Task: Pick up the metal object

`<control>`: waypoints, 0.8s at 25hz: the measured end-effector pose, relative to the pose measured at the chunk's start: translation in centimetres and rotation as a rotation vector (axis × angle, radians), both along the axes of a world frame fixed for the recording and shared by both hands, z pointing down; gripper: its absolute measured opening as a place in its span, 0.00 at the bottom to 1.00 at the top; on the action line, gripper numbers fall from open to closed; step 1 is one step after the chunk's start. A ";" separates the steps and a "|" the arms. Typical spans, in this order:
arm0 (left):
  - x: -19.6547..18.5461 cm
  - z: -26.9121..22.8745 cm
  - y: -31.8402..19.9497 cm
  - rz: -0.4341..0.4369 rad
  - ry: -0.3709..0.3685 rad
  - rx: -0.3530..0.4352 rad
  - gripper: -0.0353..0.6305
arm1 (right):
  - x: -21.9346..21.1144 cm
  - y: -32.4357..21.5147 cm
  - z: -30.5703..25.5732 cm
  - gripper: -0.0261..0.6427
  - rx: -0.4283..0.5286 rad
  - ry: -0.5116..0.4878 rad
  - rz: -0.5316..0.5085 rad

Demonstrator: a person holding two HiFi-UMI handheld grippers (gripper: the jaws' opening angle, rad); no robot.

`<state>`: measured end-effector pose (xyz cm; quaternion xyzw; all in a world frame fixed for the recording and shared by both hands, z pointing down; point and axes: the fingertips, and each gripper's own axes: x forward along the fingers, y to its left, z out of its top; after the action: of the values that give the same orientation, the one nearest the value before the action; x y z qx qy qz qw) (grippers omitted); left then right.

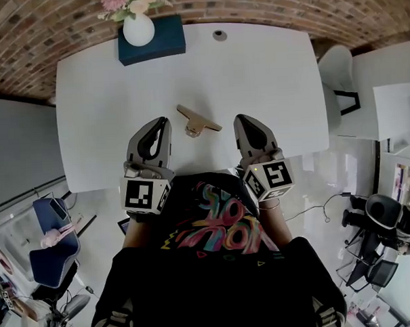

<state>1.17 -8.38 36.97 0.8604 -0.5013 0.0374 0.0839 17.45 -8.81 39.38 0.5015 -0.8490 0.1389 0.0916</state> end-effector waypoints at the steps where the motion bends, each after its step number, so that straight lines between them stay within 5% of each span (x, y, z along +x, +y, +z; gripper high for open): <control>1: -0.2 0.0 -0.1 -0.001 0.001 0.000 0.10 | -0.2 -0.2 0.0 0.06 0.001 0.005 -0.001; 16: -2.1 1.2 -1.0 -0.035 0.006 -0.024 0.10 | -1.8 -1.5 1.5 0.07 -0.017 0.057 -0.075; 20: -2.3 1.6 -0.8 -0.046 0.005 -0.029 0.10 | -2.3 -1.3 2.6 0.19 -0.047 0.055 -0.124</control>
<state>-1.16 -9.17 38.59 0.8475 -0.5199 0.0408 0.0985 15.17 -10.16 41.99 0.4495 -0.8720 0.1389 0.1350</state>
